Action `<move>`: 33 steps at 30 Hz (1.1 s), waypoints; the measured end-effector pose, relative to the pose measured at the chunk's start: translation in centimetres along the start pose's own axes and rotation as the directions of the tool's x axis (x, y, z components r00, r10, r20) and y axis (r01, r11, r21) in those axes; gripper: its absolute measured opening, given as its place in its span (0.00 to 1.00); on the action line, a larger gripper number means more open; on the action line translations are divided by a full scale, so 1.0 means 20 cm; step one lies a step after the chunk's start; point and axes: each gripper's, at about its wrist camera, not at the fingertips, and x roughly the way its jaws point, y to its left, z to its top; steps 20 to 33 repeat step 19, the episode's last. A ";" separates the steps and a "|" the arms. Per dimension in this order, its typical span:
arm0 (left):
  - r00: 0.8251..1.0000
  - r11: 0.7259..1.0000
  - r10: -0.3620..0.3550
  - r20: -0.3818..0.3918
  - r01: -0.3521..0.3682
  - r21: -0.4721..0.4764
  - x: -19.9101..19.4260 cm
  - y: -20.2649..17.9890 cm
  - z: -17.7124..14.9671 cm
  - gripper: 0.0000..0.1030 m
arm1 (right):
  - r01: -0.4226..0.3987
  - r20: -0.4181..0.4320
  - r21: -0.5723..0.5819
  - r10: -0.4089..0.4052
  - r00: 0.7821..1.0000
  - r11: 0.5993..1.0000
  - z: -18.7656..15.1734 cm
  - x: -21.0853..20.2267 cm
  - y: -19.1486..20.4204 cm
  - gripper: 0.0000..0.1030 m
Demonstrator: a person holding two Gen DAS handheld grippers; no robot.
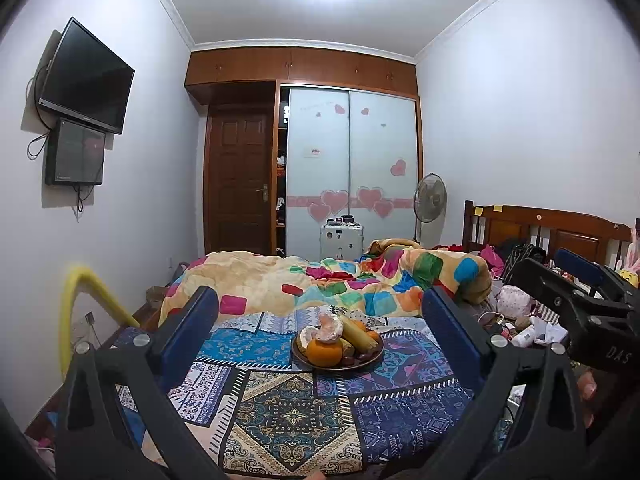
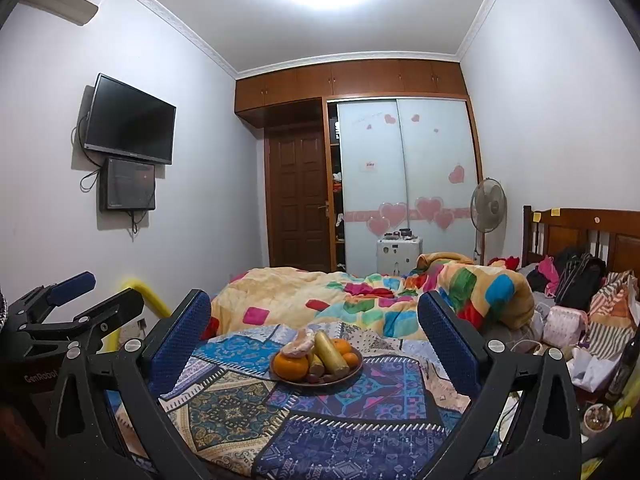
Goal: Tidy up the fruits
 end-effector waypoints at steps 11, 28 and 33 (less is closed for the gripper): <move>1.000 1.000 -0.014 -0.016 0.014 -0.002 0.04 -0.01 -0.02 1.00 | 0.008 0.002 -0.001 -0.008 1.000 1.000 0.00 0.01 0.01 1.00; 1.000 1.000 -0.018 -0.022 0.018 -0.004 0.04 -0.01 -0.02 1.00 | 0.006 -0.014 0.009 -0.006 1.000 1.000 -0.01 0.04 0.01 1.00; 1.000 1.000 -0.018 -0.022 0.018 -0.004 0.04 -0.01 -0.02 1.00 | 0.006 -0.014 0.009 -0.006 1.000 1.000 -0.01 0.04 0.01 1.00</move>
